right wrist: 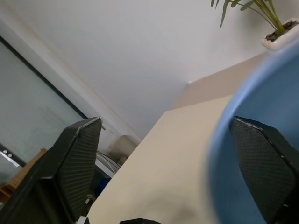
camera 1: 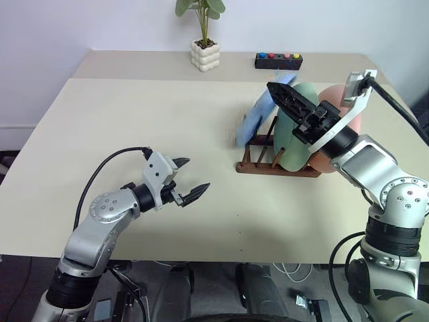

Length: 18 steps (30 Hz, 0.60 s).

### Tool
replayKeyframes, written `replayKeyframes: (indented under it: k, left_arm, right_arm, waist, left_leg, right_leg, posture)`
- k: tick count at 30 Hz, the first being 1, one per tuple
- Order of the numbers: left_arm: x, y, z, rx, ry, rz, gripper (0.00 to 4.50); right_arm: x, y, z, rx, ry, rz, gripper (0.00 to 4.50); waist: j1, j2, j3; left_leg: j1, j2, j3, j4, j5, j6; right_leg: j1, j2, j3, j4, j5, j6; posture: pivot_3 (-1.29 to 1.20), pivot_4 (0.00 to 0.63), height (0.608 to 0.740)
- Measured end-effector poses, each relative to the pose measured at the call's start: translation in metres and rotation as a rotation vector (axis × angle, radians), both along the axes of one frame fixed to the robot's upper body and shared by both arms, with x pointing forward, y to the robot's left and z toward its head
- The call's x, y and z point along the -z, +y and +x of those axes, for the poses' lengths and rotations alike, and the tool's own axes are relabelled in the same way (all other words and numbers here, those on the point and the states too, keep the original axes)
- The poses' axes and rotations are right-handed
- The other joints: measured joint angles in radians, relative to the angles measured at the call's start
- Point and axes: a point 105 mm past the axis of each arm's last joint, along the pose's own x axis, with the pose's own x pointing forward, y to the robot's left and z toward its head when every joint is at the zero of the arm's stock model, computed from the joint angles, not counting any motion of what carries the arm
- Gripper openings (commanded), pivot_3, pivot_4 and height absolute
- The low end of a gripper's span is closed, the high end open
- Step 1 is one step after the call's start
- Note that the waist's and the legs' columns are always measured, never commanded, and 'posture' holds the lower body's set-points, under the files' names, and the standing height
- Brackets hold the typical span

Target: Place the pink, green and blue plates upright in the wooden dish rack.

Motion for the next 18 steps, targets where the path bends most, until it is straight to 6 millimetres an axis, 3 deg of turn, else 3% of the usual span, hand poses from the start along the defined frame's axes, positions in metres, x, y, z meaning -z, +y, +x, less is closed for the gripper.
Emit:
replayKeyframes:
  k: [18]
  left_arm:
    - [0.0012, -0.0002, 0.0002, -0.005, -0.003, 0.005, 4.5]
  right_arm:
    - [0.0007, -0.0026, -0.0003, 0.014, -0.009, -0.064, 4.46]
  waist:
    - [0.0, 0.0, 0.0]
  left_leg:
    - [0.0, 0.0, 0.0, 0.0, 0.0, 0.0]
  right_leg:
    - [0.0, 0.0, 0.0, -0.001, 0.0, 0.0]
  posture:
    - [0.0, 0.15, 0.73]
